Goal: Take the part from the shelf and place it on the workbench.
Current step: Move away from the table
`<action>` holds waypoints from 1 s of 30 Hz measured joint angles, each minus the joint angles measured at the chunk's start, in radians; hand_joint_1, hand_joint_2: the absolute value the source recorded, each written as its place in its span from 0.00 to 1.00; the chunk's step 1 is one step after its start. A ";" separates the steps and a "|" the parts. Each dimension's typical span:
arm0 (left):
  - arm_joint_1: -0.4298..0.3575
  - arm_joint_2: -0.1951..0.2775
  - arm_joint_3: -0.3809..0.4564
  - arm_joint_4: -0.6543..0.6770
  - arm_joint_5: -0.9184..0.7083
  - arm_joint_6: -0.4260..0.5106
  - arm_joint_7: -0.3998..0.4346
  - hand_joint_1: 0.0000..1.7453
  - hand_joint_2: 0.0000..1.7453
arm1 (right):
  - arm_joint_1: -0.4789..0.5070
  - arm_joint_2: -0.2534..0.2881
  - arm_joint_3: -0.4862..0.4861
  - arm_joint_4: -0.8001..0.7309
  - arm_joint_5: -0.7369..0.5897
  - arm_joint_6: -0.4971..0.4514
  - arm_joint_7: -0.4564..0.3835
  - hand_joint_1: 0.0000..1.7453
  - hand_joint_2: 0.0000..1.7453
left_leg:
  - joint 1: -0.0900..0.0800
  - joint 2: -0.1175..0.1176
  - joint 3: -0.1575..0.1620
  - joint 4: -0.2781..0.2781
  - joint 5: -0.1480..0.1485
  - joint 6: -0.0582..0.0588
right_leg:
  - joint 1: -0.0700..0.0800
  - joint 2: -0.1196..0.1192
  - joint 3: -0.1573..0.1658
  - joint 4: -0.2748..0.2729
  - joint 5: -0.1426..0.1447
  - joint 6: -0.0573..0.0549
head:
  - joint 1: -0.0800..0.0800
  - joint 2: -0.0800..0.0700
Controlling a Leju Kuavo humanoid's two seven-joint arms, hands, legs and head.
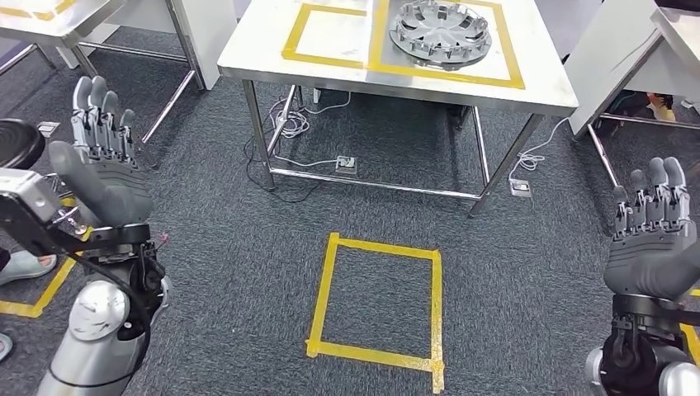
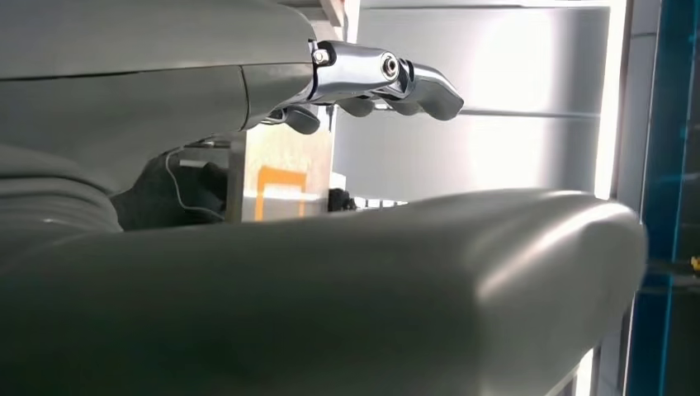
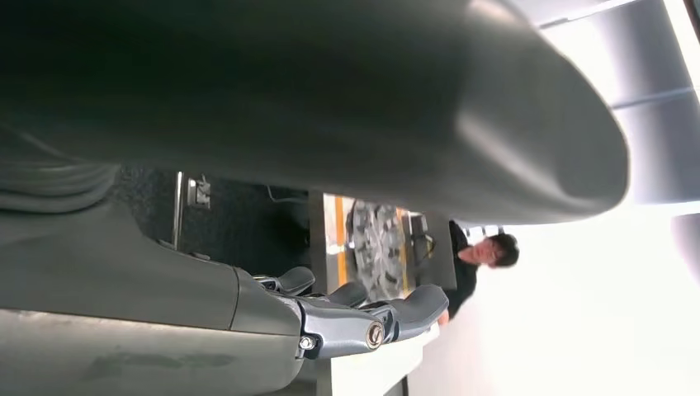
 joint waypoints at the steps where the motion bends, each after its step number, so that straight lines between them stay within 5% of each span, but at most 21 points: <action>1: -0.001 -0.001 0.000 0.000 0.001 0.000 0.000 0.00 0.00 | -0.002 -0.001 -0.002 -0.001 -0.001 -0.001 0.000 0.00 0.00 | -0.002 0.010 0.000 -0.001 0.003 -0.002 | 0.006 -0.023 0.038 -0.063 0.012 -0.011 | 0.000 0.000; 3: -0.001 -0.001 0.000 0.000 0.002 0.000 -0.001 0.00 0.00 | -0.006 -0.003 -0.006 -0.003 -0.002 -0.002 0.000 0.00 0.00 | -0.001 0.032 0.002 -0.006 0.008 -0.010 | 0.020 -0.052 0.067 -0.126 0.013 -0.028 | 0.001 0.000; 6: -0.001 -0.004 0.000 0.000 0.003 0.000 -0.001 0.00 0.00 | -0.007 -0.007 -0.010 -0.006 -0.002 -0.003 0.000 0.00 0.00 | 0.002 0.048 0.004 -0.012 0.010 -0.026 | 0.020 -0.019 0.080 -0.153 0.034 -0.043 | 0.007 0.000; 8: -0.002 -0.005 0.000 0.001 0.003 0.000 -0.002 0.00 0.00 | -0.008 -0.008 -0.012 -0.008 -0.003 -0.004 0.000 0.00 0.00 | 0.002 0.005 -0.017 0.032 -0.022 -0.034 | 0.012 0.004 0.095 -0.175 0.056 -0.049 | 0.003 0.000; 10: -0.001 -0.004 0.000 0.002 0.003 0.000 -0.003 0.00 0.00 | -0.007 -0.007 -0.012 -0.008 -0.003 -0.004 0.001 0.00 0.00 | 0.003 -0.038 -0.068 0.146 -0.080 -0.038 | 0.010 0.027 0.085 -0.177 0.065 -0.053 | -0.012 0.000; 12: 0.003 -0.004 0.000 0.004 0.004 0.000 -0.003 0.00 0.00 | -0.002 -0.007 -0.011 -0.008 -0.004 -0.005 0.002 0.00 0.00 | 0.003 -0.047 -0.105 0.228 -0.104 -0.041 | 0.010 0.054 0.073 -0.169 0.067 -0.052 | -0.024 0.000; 14: 0.005 -0.004 0.000 0.005 0.004 0.000 -0.003 0.00 0.00 | 0.000 -0.007 -0.012 -0.008 -0.005 -0.006 0.002 0.00 0.00 | 0.003 -0.053 -0.075 0.174 -0.061 -0.039 | 0.010 0.083 0.064 -0.157 0.067 -0.049 | -0.031 0.000; 16: 0.005 -0.004 0.000 0.006 0.003 0.000 -0.003 0.00 0.00 | 0.000 -0.007 -0.012 -0.008 -0.005 -0.006 0.001 0.00 0.00 | 0.006 -0.091 -0.008 0.056 -0.021 -0.036 | 0.009 0.111 0.054 -0.140 0.062 -0.041 | -0.037 0.000; 18: 0.005 -0.004 0.000 0.005 0.002 0.000 -0.003 0.00 0.00 | 0.000 -0.008 -0.013 -0.008 -0.006 -0.007 0.000 0.00 0.00 | 0.008 -0.125 0.026 0.000 -0.019 -0.031 | 0.005 0.135 0.038 -0.126 0.062 -0.029 | -0.039 0.000; 20: 0.005 -0.004 0.001 0.005 0.001 0.001 -0.002 0.00 0.00 | 0.003 -0.008 -0.016 -0.009 -0.006 -0.009 -0.002 0.00 0.00 | 0.007 -0.116 0.029 -0.006 -0.018 -0.025 | -0.001 0.157 0.024 -0.123 0.068 -0.017 | -0.041 0.000; 21: 0.004 -0.005 0.001 0.005 0.000 0.001 -0.001 0.00 0.00 | 0.006 -0.009 -0.019 -0.010 -0.006 -0.011 -0.003 0.00 0.00 | 0.009 -0.104 0.030 -0.009 -0.016 -0.021 | -0.001 0.153 0.018 -0.120 0.068 -0.011 | -0.042 0.000; 23: 0.004 -0.005 0.001 0.004 -0.001 0.002 -0.001 0.00 0.00 | 0.007 -0.013 -0.026 -0.012 -0.006 -0.015 -0.005 0.00 0.00 | 0.014 -0.079 0.033 -0.015 -0.013 -0.013 | 0.001 0.107 -0.012 -0.072 0.042 0.001 | -0.033 0.000; 25: 0.005 -0.005 0.001 0.003 -0.001 0.002 -0.001 0.00 0.00 | 0.010 -0.016 -0.032 -0.014 -0.006 -0.018 -0.007 0.00 0.00 | 0.013 -0.054 0.034 -0.016 -0.014 -0.009 | -0.004 0.054 -0.072 0.047 -0.010 0.014 | -0.019 0.000; 27: 0.007 -0.005 0.001 0.003 -0.001 0.002 0.000 0.00 0.00 | 0.016 -0.016 -0.035 -0.014 -0.006 -0.020 -0.008 0.00 0.00 | 0.012 -0.028 0.034 -0.016 -0.017 -0.009 | -0.014 0.041 -0.123 0.145 -0.036 0.022 | -0.012 0.000; 28: 0.008 -0.005 0.001 0.003 -0.001 0.002 0.000 0.00 0.00 | 0.018 -0.016 -0.036 -0.014 -0.006 -0.021 -0.008 0.00 0.00 | 0.012 -0.014 0.035 -0.016 -0.018 -0.009 | -0.017 0.038 -0.125 0.146 -0.024 0.024 | -0.009 0.000; 30: 0.008 -0.005 0.001 0.003 -0.001 0.002 0.000 0.00 0.00 | 0.018 -0.016 -0.041 -0.014 -0.006 -0.024 -0.008 0.00 0.00 | 0.012 0.011 0.040 -0.016 -0.023 -0.012 | -0.018 0.016 -0.072 0.038 0.039 0.022 | -0.002 0.000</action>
